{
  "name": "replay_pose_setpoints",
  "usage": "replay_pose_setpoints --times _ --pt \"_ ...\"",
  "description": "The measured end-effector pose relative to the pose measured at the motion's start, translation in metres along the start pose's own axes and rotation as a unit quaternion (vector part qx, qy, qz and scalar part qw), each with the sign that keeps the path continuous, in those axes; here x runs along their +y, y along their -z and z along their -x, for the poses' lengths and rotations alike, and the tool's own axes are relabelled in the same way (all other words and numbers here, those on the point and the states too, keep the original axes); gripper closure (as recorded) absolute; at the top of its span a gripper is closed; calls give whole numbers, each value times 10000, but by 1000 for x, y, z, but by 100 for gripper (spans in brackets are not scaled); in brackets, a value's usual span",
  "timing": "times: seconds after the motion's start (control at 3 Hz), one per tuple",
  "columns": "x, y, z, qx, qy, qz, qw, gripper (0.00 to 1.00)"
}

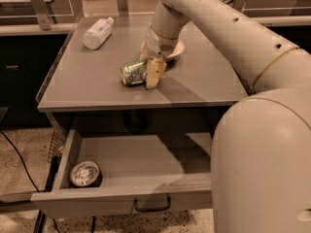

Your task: Place green can into top drawer

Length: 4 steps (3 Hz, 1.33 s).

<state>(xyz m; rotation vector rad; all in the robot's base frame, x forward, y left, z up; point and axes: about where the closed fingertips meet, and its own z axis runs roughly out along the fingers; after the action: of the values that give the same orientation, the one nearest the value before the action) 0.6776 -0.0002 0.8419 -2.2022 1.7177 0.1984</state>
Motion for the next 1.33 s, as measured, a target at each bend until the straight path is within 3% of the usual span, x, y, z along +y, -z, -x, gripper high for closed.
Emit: replay_pose_setpoints --times 0.67,1.0,1.33 --pt "8 8 1 -21 -24 -78 10000 90" --pt "32 32 1 -144 -71 -355 9992 100" --pt "86 64 3 -268 -251 -613 9974 100"
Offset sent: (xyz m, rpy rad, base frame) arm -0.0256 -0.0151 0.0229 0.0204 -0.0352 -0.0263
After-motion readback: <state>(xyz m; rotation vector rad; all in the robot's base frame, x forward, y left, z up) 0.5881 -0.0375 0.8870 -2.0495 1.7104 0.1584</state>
